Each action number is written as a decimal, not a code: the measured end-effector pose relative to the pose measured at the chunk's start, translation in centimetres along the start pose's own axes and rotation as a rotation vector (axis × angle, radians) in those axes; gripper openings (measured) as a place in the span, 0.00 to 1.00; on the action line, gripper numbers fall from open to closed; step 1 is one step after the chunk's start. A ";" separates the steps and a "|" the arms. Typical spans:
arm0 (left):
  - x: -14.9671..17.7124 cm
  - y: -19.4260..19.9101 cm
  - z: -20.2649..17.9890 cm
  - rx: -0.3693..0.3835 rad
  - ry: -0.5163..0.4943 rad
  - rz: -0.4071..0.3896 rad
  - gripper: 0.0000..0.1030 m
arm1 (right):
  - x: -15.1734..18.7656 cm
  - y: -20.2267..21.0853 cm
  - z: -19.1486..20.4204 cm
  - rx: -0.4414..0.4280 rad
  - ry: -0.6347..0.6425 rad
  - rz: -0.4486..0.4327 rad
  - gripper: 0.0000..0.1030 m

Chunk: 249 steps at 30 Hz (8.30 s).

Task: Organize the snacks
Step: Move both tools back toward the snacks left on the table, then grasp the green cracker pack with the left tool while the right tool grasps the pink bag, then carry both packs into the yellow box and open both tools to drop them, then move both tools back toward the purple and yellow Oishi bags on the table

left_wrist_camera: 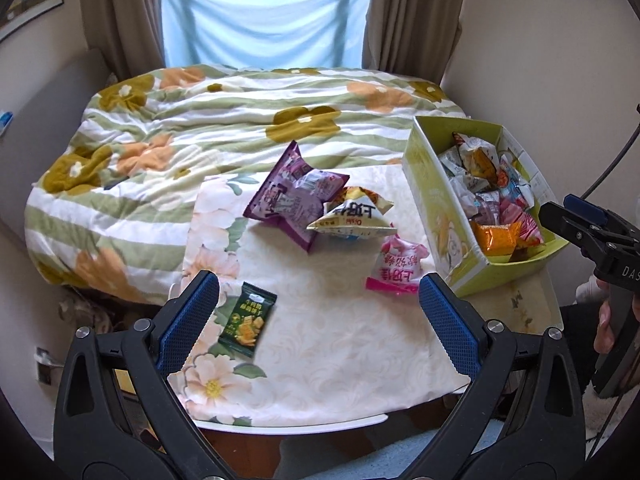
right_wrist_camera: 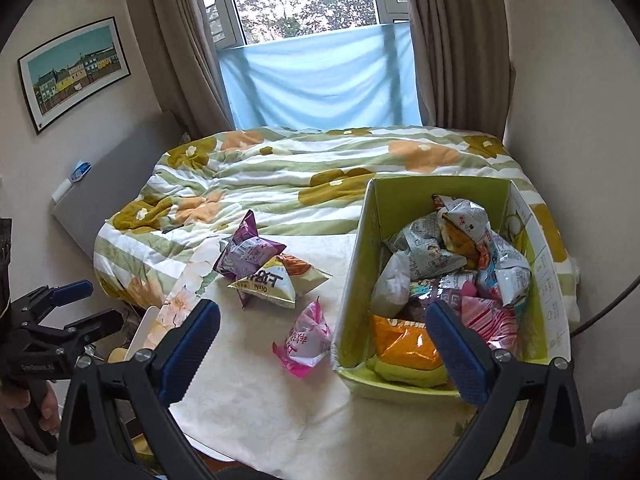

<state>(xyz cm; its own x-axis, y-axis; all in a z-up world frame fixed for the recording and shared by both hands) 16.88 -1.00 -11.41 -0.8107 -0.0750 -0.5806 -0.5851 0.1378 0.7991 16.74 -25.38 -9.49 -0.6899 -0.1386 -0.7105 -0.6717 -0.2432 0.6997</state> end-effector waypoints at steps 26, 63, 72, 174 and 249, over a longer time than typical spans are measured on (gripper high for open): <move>7.1 -12.9 11.7 0.055 -0.192 0.225 0.89 | 8.1 -9.0 9.7 0.220 -0.290 0.125 0.99; 7.8 -20.9 7.9 0.035 -0.269 0.329 0.40 | 10.0 -19.8 4.3 0.318 -0.463 0.156 0.89; 7.2 -21.3 7.1 0.020 -0.259 0.348 0.40 | 10.1 -21.4 3.2 0.370 -0.465 0.180 0.71; -2.8 -12.7 -20.9 -0.032 -0.098 0.039 0.99 | -2.8 -9.0 -15.5 -0.112 -0.104 0.149 0.50; -11.5 -18.6 3.8 0.183 -0.210 0.089 0.99 | -3.0 -12.9 5.7 0.200 -0.243 0.152 0.99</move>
<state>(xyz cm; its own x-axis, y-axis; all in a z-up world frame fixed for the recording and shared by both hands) 37.14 1.06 -20.17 -0.8255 0.1494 -0.5443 -0.4829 0.3124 0.8180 25.95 -16.39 -15.98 -0.8139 0.0794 -0.5755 -0.5795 -0.0415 0.8139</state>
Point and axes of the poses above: each gripper's, at about its wrist camera, not at the fingertips, and y roughly against the way its jaws point, z to its left, x to its underside, the point moved 5 cm from there along -y, roughly the way its jaws point, and after that the axes turned 10 degrees about y, right-handed, at the moved point
